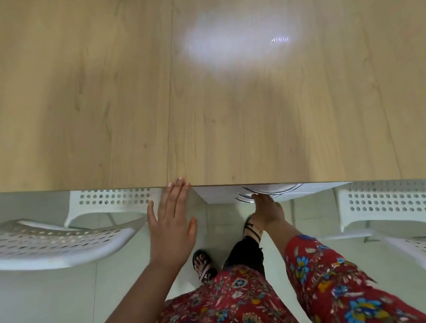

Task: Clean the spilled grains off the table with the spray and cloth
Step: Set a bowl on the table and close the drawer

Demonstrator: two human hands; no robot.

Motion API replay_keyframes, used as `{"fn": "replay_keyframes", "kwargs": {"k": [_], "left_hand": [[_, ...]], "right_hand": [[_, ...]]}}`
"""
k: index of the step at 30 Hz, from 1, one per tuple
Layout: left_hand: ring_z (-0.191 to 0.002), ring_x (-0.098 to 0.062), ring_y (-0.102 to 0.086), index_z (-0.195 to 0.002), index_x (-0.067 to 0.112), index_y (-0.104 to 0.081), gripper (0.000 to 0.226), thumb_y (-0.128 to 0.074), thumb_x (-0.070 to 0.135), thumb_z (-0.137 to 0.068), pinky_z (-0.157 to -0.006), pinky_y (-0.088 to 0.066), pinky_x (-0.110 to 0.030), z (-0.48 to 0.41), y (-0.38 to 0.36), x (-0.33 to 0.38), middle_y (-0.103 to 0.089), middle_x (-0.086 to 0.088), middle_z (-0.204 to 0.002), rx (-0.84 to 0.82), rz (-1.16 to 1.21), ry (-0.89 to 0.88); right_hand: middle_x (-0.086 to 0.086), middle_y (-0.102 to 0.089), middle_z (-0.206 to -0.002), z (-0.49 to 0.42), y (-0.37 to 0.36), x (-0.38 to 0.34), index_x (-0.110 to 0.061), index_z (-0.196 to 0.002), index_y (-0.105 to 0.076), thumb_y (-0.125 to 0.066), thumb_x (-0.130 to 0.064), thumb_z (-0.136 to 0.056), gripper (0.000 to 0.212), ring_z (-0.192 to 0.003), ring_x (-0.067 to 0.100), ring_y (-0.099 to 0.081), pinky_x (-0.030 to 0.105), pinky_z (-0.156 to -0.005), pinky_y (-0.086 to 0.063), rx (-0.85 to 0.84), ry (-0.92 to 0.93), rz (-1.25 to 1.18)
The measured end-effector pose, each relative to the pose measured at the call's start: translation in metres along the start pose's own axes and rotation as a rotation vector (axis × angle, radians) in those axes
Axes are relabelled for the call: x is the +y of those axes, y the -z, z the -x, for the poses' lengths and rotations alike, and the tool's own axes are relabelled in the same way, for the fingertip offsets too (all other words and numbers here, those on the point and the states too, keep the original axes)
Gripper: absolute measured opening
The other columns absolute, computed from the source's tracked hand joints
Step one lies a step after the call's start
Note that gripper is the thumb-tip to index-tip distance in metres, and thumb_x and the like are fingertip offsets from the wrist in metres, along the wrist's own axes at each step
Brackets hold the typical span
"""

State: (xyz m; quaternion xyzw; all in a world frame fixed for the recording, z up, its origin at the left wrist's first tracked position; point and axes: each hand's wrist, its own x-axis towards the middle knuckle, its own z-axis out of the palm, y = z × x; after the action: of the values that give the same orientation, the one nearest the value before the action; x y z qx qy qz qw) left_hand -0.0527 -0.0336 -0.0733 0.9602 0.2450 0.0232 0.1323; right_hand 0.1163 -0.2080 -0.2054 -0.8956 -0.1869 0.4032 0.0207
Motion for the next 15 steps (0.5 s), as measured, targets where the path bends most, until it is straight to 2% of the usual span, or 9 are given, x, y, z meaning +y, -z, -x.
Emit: {"fn": "replay_keyframes", "kwargs": {"k": [2,5,9,11,13,15], "left_hand": [[-0.147,-0.013,-0.014,-0.153,0.021,-0.021,0.081,-0.062,0.025,-0.083,-0.113,-0.023,-0.056,0.0,-0.001,0.0,-0.016,0.006,-0.161,-0.004,0.003,0.002],[-0.147,-0.012,-0.013,-0.152,0.022,-0.022,0.084,-0.068,0.022,-0.082,-0.113,-0.022,-0.056,0.0,0.002,-0.001,-0.016,0.008,-0.161,-0.019,0.02,0.011],[-0.147,-0.011,-0.012,-0.152,0.02,-0.022,0.085,-0.069,0.021,-0.081,-0.112,-0.022,-0.058,0.002,0.005,-0.001,-0.016,0.007,-0.16,-0.039,0.021,0.001],[-0.147,-0.012,-0.012,-0.152,0.019,-0.022,0.085,-0.068,0.021,-0.081,-0.112,-0.022,-0.058,0.001,0.005,-0.001,-0.015,0.006,-0.161,-0.048,0.014,-0.003],[-0.148,-0.012,-0.011,-0.153,0.019,-0.021,0.086,-0.068,0.022,-0.081,-0.112,-0.021,-0.058,-0.001,0.005,-0.002,-0.013,0.006,-0.161,-0.058,0.02,-0.001],[-0.148,-0.011,-0.007,-0.154,0.02,-0.018,0.088,-0.068,0.022,-0.082,-0.112,-0.018,-0.058,-0.002,0.004,-0.002,-0.01,0.007,-0.162,-0.072,0.022,0.009]], "right_hand": [[0.002,-0.04,-0.148,0.0,0.001,-0.003,-0.019,-0.146,-0.034,-0.058,-0.021,-0.084,0.067,-0.138,0.02,-0.035,0.035,-0.106,-0.036,-0.008,-0.028,0.034],[0.004,-0.05,-0.137,0.011,-0.001,-0.011,-0.017,-0.142,-0.038,-0.052,-0.027,-0.087,0.057,-0.127,0.023,-0.046,0.035,-0.095,-0.044,-0.078,-0.085,0.033],[0.004,-0.046,-0.145,0.041,-0.026,-0.004,-0.021,-0.147,-0.036,-0.027,-0.049,-0.098,0.057,-0.129,0.025,-0.046,0.038,-0.099,-0.042,-0.156,-0.12,-0.014],[0.001,-0.037,-0.153,0.054,-0.037,0.003,-0.029,-0.152,-0.026,-0.016,-0.054,-0.099,0.059,-0.135,0.024,-0.041,0.04,-0.102,-0.037,-0.236,-0.08,0.03],[-0.001,-0.03,-0.158,0.068,-0.045,0.009,-0.037,-0.153,-0.016,-0.012,-0.053,-0.1,0.056,-0.14,0.025,-0.034,0.044,-0.107,-0.032,-0.291,-0.023,0.067],[0.001,-0.034,-0.156,0.084,-0.051,0.013,-0.034,-0.153,-0.021,-0.012,-0.058,-0.099,0.06,-0.14,0.024,-0.035,0.043,-0.108,-0.031,-0.284,-0.059,0.024]]}}
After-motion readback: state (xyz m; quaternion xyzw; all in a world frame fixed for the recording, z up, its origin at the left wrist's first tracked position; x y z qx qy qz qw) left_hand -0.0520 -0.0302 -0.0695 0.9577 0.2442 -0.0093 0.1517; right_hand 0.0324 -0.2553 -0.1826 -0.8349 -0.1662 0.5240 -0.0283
